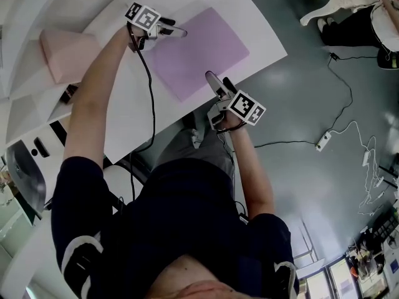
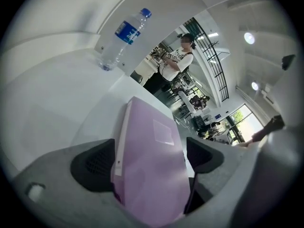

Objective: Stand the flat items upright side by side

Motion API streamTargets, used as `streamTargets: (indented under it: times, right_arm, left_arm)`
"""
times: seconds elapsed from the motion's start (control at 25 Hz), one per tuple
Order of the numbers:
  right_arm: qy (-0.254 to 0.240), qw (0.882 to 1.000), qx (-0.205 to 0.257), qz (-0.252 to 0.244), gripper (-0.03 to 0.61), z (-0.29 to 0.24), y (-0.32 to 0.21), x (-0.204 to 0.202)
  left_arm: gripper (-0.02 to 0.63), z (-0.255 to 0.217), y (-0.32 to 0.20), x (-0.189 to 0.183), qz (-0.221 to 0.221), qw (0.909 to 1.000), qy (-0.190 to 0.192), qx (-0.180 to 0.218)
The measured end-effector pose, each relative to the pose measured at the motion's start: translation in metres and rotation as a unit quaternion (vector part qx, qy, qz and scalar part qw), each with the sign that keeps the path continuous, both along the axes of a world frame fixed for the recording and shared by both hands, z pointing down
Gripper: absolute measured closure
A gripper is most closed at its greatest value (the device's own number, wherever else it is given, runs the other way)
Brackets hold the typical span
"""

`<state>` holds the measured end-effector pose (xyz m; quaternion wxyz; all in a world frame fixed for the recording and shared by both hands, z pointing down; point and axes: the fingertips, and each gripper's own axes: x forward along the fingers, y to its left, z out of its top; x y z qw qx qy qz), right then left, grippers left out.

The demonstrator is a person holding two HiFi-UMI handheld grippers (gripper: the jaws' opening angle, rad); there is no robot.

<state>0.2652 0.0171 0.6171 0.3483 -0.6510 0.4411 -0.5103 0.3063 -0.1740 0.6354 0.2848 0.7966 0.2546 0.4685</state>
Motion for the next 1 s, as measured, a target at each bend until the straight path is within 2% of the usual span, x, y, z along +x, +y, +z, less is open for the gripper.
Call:
streamTargets:
  times: [0.64, 1.0]
  right_arm:
    - [-0.050, 0.998, 0.013, 0.032, 0.074, 0.040, -0.010, 0.009]
    - [-0.054, 0.998, 0.014, 0.036, 0.075, 0.049, -0.011, 0.015]
  left_arm:
    - [0.126, 0.039, 0.008, -0.008, 0.061, 0.9954, -0.072, -0.021]
    - [0.126, 0.049, 0.008, -0.011, 0.062, 0.9937, -0.090, -0.023]
